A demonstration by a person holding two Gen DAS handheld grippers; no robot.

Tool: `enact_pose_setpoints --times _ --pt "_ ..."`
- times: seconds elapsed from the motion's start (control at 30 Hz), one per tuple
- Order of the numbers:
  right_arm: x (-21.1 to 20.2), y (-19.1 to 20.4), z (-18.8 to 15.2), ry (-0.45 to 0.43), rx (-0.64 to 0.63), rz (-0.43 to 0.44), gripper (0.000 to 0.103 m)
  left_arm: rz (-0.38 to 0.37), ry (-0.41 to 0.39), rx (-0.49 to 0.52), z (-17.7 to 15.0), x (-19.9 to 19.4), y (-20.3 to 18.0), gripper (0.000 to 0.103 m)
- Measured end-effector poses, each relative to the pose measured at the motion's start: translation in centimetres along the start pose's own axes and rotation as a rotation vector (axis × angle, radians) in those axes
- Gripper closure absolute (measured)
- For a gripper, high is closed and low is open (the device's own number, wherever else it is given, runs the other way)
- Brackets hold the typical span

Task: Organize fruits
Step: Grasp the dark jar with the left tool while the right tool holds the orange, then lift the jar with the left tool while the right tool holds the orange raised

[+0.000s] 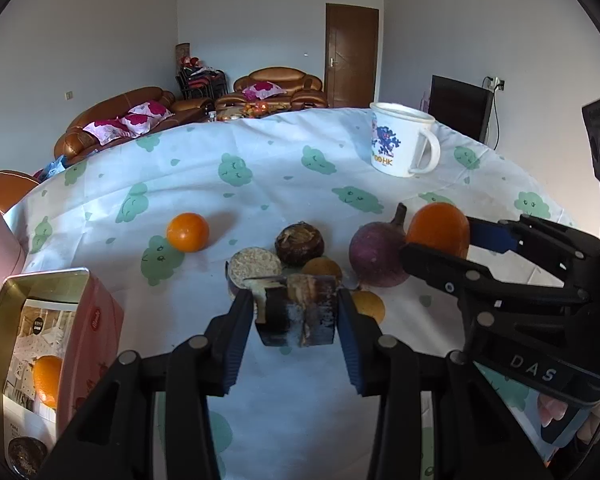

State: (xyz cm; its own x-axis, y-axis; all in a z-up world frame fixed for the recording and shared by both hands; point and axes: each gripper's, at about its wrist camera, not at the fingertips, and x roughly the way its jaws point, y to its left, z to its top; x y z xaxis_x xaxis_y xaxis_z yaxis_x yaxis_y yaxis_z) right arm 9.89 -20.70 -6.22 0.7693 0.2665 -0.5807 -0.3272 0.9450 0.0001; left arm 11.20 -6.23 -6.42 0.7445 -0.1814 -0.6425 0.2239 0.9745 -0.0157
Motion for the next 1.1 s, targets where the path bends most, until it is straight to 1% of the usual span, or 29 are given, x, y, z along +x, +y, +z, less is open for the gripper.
enact_pose_setpoints --times 0.33,1.1 --pt "-0.7 0.3 0.0 -0.038 -0.018 0.026 0.054 0.024 -0.048 -0.011 -0.1 -0.9 0.3 0.06" --pt "-2.0 0.6 -0.2 -0.105 -0.036 0.032 0.054 0.066 -0.146 -0.028 -0.4 -2.6 0.4 0.06"
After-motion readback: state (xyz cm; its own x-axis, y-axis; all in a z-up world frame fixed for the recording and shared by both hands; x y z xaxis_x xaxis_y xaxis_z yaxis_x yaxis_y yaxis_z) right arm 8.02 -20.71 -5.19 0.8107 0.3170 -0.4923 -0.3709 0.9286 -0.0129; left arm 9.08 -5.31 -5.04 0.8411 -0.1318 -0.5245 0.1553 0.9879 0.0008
